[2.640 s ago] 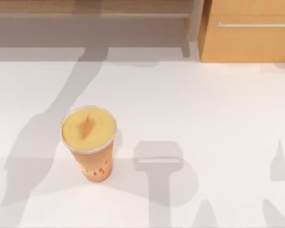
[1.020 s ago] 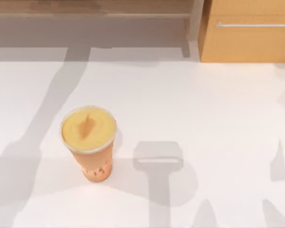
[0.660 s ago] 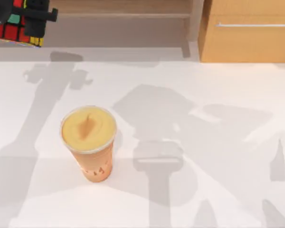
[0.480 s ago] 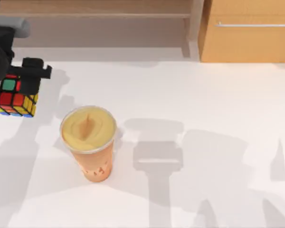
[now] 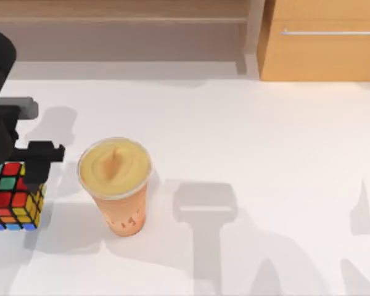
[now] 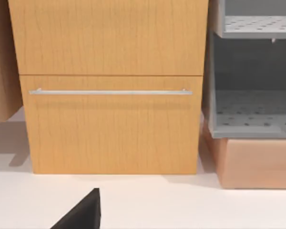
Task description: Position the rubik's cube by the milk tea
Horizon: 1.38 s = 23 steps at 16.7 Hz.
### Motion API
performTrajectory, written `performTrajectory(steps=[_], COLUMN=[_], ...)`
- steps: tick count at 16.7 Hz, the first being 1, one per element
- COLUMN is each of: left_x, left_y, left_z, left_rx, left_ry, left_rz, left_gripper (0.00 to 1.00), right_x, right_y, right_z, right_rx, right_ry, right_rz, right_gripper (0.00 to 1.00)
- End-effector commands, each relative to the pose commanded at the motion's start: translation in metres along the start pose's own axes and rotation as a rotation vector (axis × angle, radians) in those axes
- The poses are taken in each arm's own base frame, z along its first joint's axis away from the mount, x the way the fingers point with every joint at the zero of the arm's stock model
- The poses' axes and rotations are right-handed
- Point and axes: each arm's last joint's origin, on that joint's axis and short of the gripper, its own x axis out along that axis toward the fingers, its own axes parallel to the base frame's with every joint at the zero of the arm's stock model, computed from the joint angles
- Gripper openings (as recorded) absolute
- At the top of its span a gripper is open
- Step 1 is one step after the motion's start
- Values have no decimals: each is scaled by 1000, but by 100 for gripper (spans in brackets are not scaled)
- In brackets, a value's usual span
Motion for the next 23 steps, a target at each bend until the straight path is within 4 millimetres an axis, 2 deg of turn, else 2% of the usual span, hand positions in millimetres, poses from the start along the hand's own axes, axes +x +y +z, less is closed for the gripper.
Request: performTrajectory(steps=[15, 20, 23], left_x=[-6, -5, 2], left_y=[13, 11, 6], left_z=[1, 3, 3], left_rx=[-38, -33, -19], left_ry=[-61, -79, -62], left_rz=[13, 8, 3], left_gripper=[0, 0, 0], right_x=[0, 0, 0], right_y=[0, 0, 0], right_z=[0, 0, 0], right_rx=[0, 0, 0], right_ry=[0, 0, 0], right_rz=[0, 0, 0], right_gripper=[100, 100, 100])
